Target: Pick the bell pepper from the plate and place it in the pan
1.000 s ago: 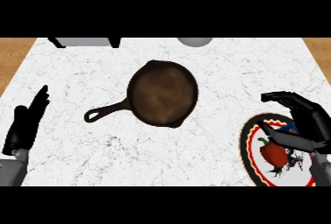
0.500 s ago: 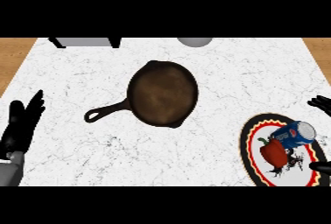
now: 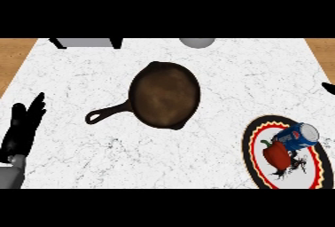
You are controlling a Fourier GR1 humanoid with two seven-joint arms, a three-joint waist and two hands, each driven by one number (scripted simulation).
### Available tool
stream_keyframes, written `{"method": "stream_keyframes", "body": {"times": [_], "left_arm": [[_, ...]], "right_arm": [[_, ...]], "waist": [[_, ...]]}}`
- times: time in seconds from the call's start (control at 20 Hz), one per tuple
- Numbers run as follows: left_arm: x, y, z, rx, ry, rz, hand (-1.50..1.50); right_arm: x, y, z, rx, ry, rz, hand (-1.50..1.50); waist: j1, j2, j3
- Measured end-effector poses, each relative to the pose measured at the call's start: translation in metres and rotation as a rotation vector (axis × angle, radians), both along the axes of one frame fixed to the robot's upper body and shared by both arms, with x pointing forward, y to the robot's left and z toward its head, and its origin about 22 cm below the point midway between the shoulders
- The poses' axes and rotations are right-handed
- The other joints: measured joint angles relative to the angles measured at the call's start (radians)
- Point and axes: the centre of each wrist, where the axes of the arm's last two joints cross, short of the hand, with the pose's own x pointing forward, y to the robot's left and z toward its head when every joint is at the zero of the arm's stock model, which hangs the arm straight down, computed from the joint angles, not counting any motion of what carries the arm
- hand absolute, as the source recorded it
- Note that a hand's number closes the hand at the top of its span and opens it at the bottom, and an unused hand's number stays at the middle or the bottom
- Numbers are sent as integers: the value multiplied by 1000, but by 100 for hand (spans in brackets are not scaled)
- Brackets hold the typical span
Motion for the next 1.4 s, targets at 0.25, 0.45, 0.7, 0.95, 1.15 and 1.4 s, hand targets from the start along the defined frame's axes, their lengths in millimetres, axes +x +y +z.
{"method": "stream_keyframes", "body": {"times": [0.25,0.45,0.7,0.95,1.15,1.4], "left_arm": [[0,-4,-1,-4,3,3,0],[7,-6,0,-14,0,2,0],[4,-4,2,-14,2,-2,0],[1,-2,3,-7,-4,4,0],[1,1,3,-6,-1,1,0],[6,-2,2,-3,2,4,0]], "right_arm": [[-1,34,19,-286,44,17,-150],[-5,62,16,-455,67,20,-150],[-9,86,-3,-600,116,22,-150],[-22,95,-23,-654,146,18,-150],[-24,97,-43,-695,142,-1,-150],[-20,94,-58,-746,136,-21,-150]], "waist": [[4,1,0],[4,3,1],[8,4,2],[2,3,3],[3,3,3],[2,4,3]]}}
